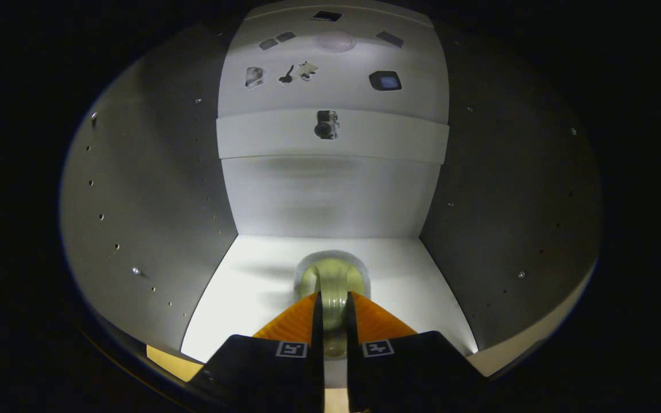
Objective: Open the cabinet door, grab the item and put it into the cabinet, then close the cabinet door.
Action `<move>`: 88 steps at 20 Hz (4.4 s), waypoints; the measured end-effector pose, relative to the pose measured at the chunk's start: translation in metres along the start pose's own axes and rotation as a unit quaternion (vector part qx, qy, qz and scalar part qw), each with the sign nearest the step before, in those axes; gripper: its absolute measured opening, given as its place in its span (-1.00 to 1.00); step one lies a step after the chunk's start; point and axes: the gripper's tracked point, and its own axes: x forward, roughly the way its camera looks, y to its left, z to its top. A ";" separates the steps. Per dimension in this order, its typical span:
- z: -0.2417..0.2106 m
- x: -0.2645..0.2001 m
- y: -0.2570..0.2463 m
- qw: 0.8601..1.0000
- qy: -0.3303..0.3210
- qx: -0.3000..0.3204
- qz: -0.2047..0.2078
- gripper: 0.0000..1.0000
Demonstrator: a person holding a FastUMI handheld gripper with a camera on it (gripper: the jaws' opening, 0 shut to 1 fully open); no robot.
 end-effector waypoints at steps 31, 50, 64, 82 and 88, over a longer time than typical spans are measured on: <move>0.029 -0.319 0.032 0.965 -0.260 -0.002 0.026 0.98; -0.080 -0.545 -0.115 0.969 -0.237 0.020 0.066 0.95; -0.082 -0.464 -0.243 0.971 -0.214 0.046 0.090 0.95; -0.081 -0.429 -0.160 0.968 -0.195 0.029 0.154 0.95; -0.078 -0.418 -0.098 0.971 -0.199 0.036 0.129 0.95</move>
